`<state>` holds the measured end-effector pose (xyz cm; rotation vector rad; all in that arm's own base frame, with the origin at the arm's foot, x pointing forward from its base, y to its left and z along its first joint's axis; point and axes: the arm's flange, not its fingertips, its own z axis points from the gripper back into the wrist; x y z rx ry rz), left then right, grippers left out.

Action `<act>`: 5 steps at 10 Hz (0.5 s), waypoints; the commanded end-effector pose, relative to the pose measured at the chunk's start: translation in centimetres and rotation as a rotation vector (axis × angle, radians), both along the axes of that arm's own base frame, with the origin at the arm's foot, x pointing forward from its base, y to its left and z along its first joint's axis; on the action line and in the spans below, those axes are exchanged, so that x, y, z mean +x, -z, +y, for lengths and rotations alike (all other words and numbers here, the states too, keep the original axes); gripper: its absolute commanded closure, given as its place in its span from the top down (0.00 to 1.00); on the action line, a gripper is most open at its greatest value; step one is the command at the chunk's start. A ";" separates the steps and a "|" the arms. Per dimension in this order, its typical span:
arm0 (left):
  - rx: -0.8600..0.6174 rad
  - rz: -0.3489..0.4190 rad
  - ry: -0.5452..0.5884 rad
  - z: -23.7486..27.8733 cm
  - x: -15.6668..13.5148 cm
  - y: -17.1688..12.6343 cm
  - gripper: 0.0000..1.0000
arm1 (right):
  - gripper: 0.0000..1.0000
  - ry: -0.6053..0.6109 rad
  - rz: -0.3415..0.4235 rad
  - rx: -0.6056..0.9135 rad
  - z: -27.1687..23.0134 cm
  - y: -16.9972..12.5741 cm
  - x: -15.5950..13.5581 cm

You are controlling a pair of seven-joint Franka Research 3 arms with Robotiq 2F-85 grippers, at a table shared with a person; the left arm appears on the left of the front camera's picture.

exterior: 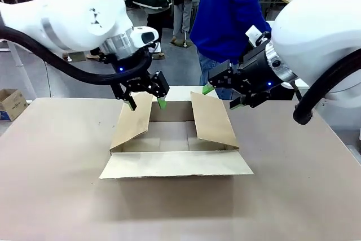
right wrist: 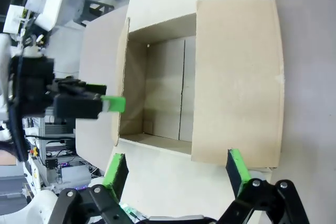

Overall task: Pack the gift set into the box.
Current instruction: Place both hands on the side flaps of the Package Box and spread them outward.

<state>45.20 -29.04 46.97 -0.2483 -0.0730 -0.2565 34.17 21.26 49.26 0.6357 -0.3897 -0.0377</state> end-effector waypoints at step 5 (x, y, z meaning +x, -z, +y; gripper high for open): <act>0.305 -0.034 -0.128 -1.0 0.6 1.7 1.00 | 1.00 0.024 0.009 0.002 0.2 -0.1 -0.4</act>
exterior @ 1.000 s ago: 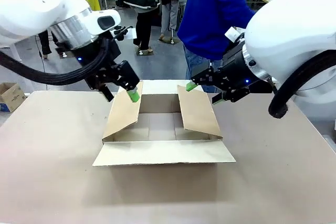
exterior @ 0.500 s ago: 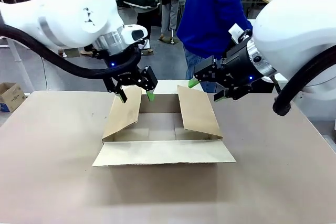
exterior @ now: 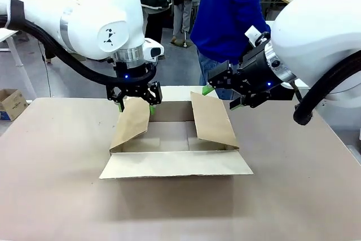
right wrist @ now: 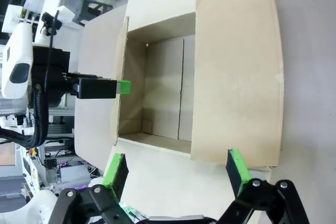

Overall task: Pack the gift set into the box.
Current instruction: Place both hands on the side flaps of the Package Box and spread them outward.

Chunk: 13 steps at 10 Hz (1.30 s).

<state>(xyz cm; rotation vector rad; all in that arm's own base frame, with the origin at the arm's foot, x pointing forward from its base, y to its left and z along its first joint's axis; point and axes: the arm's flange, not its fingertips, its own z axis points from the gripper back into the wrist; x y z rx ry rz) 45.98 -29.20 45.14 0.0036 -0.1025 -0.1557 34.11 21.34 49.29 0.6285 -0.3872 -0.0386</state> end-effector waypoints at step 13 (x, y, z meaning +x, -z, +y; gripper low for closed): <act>0.181 -0.041 -0.028 0.3 -0.5 -1.1 1.00 | 1.00 0.022 0.006 0.009 0.1 0.0 -0.3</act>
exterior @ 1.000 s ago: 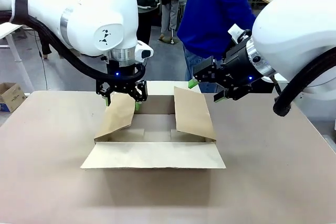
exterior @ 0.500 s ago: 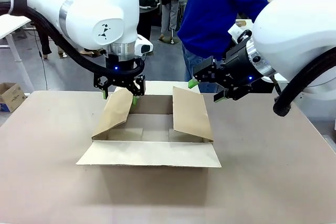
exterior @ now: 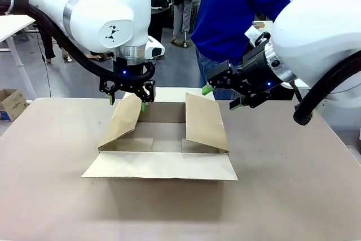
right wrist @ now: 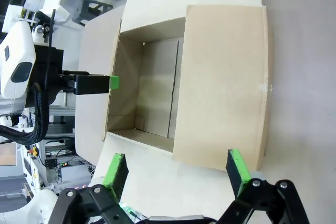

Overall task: Pack the gift set into the box.
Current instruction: Place both hands on the side flaps of the Package Box and spread them outward.

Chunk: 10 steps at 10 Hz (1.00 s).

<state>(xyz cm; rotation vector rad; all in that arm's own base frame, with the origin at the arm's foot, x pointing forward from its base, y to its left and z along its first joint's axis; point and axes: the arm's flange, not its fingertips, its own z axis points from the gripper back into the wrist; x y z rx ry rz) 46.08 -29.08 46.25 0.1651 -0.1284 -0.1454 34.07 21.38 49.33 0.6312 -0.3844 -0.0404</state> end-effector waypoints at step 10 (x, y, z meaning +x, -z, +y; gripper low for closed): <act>0.089 0.066 0.034 -1.8 0.1 3.4 1.00 | 1.00 0.022 0.003 0.006 0.1 0.0 -0.3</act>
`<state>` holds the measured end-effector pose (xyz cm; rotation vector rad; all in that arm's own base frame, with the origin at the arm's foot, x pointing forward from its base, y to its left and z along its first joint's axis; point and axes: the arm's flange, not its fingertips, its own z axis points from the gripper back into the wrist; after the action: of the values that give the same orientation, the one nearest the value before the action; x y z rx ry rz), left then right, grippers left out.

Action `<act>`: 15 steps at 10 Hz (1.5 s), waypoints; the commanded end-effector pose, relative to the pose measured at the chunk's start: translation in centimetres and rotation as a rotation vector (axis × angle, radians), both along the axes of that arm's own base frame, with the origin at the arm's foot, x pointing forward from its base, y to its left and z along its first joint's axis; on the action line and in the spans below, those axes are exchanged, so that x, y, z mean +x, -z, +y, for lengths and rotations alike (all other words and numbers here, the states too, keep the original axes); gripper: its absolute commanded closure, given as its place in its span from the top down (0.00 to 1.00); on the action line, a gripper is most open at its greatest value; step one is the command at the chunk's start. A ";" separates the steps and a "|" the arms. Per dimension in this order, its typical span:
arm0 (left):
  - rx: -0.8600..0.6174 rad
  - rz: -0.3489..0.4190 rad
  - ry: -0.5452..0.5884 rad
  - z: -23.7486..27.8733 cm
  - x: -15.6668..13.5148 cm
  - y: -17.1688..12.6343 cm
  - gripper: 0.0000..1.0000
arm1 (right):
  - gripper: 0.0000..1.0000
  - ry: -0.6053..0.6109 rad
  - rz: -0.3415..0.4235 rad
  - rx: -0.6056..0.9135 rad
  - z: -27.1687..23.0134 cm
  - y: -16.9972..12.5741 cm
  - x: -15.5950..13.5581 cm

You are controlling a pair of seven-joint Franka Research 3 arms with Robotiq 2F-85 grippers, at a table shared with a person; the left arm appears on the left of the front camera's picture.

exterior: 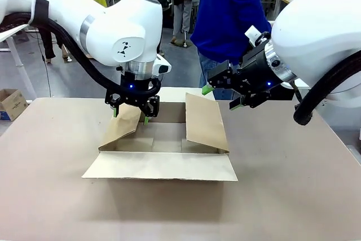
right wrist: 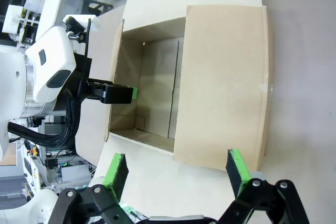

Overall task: Pack the gift set into the box.
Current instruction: Place both hands on the side flaps of the Package Box and spread them outward.

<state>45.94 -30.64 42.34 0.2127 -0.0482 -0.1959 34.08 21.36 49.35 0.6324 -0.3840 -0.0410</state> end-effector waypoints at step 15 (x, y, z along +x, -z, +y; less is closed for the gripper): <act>-0.286 -0.045 -0.202 17.2 -0.6 -5.0 1.00 | 1.00 0.022 0.003 0.005 0.1 0.0 -0.3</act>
<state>45.85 -15.04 48.14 0.0302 -0.1227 0.0448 34.06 21.34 49.28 0.6326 -0.3828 -0.0419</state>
